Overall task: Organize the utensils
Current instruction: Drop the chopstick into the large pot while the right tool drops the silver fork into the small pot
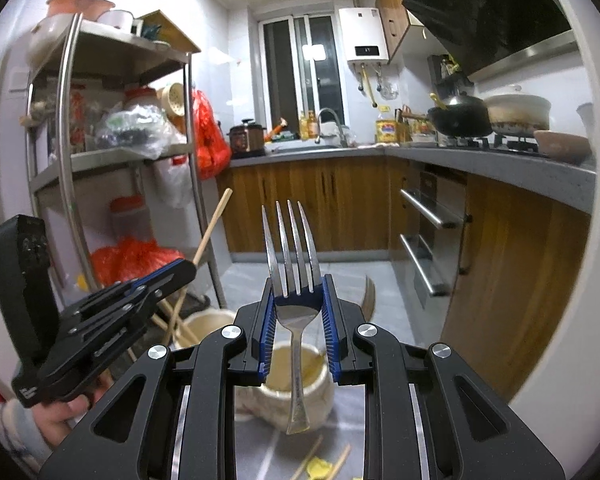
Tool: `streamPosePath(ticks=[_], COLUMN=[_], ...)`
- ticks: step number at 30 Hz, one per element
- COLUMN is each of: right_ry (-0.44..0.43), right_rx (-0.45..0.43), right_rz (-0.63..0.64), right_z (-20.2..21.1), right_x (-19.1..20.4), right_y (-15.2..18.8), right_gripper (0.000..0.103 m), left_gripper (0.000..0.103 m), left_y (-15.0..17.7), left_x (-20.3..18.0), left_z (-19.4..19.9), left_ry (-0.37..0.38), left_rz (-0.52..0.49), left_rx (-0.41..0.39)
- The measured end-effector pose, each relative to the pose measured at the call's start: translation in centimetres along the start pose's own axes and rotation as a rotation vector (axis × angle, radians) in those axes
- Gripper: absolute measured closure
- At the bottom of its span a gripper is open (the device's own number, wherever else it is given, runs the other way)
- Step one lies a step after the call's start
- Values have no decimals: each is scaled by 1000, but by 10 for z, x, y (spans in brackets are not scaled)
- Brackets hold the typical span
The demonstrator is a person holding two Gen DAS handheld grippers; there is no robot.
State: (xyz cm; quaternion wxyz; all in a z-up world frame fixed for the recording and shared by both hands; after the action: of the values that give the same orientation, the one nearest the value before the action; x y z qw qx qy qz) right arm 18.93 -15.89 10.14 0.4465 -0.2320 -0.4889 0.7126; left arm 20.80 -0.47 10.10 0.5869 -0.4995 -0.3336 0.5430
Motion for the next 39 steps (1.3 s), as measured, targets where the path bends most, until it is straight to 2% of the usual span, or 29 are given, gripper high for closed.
streamPosePath(ticks=[5,10,16,20,32,39], right_ry=[-5,-12,3,12,7,-8], right_rx=[-30,-51,-61,-36,20,38], right_rz=[-9,-15,-20,-38,-44,-62], right_z=[-13,-25,-42,-55,-68,-65], right_x=[-1,0,-2,-7,-9,-13], right_y=[-15,-22,-19,-11,13,33], right_gripper=[81,81,81,81,81,81], left_gripper=[98,98,98,98,98,98], left_y=[-16,-20,-13,-8,7,32], left_x=[2,7,14,10,5,4], left_z=[-17,-36,-53,-58,-32,-17], left_ry=[-34,-76,-116,-120,-83,-112], left_rz=[-33,-58,-77,-111,-132,-169], left_rx=[-33,-33,-22,-17,-4,74])
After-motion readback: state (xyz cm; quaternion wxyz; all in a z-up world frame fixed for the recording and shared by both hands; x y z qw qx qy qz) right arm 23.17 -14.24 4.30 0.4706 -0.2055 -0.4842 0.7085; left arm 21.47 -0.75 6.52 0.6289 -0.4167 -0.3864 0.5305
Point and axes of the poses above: each gripper's, at about its wrist camera, not at the fingertips, and z roughly against the way its jaws point, x to its left, y to its underside, the point moved 10 cm from there along -z, roughly the way its jaws point, and after that the axes turned 9 degrees about x, right-handed, at the moved point
